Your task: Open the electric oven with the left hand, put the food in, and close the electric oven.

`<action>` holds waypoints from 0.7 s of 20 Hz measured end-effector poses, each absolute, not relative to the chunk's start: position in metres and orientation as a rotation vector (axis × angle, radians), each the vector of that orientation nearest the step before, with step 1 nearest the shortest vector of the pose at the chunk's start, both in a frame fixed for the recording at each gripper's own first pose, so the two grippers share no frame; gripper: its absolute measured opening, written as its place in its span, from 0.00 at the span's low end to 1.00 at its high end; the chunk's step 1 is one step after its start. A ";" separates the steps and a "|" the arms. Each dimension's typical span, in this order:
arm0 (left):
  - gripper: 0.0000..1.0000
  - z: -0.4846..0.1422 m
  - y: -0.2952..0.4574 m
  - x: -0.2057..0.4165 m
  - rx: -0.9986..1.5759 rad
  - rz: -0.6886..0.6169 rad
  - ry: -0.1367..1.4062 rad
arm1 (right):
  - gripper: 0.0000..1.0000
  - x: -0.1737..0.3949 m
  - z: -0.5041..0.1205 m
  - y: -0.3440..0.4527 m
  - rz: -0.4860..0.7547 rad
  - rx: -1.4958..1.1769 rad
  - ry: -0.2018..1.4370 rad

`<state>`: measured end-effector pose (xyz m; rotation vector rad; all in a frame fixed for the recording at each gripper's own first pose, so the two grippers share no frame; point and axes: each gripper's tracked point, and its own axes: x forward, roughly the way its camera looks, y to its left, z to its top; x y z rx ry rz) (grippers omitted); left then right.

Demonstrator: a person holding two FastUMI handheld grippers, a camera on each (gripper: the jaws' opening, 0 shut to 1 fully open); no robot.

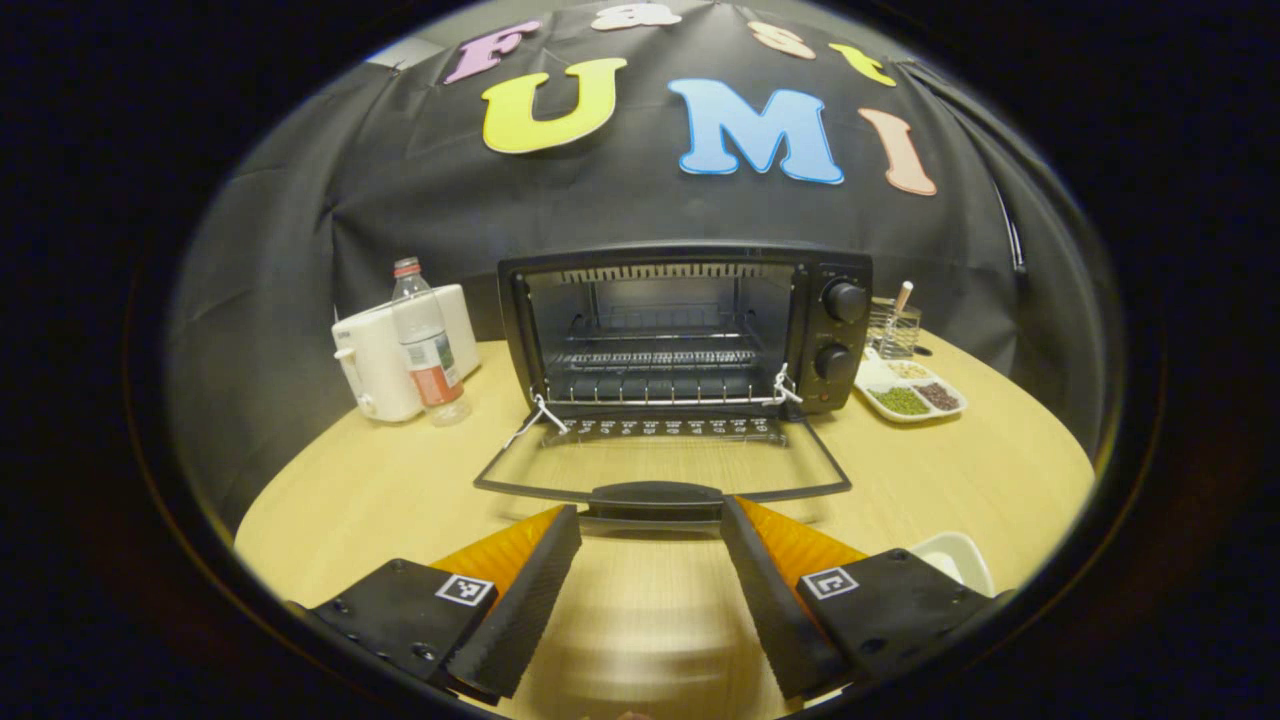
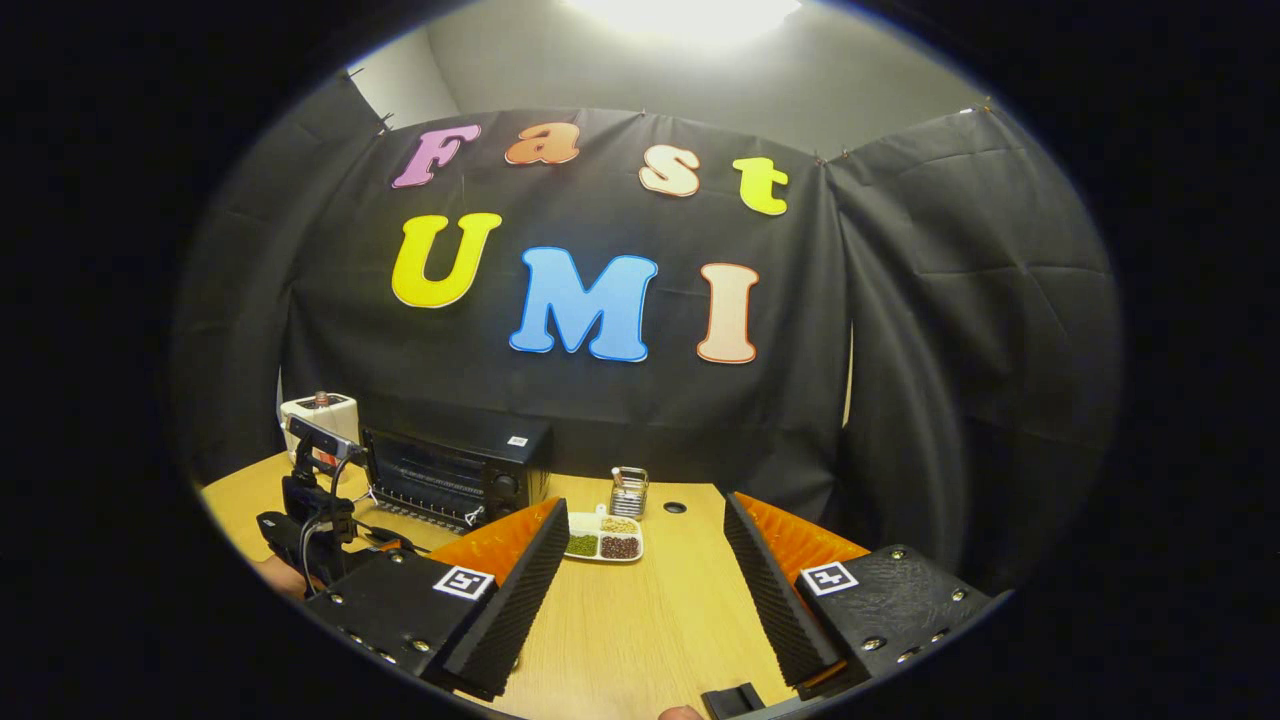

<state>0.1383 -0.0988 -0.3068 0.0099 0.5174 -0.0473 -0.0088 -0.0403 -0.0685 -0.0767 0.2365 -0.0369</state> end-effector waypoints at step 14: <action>1.00 -0.134 -0.049 0.099 -0.021 -0.009 0.228 | 0.96 0.017 -0.169 0.042 0.324 0.125 0.601</action>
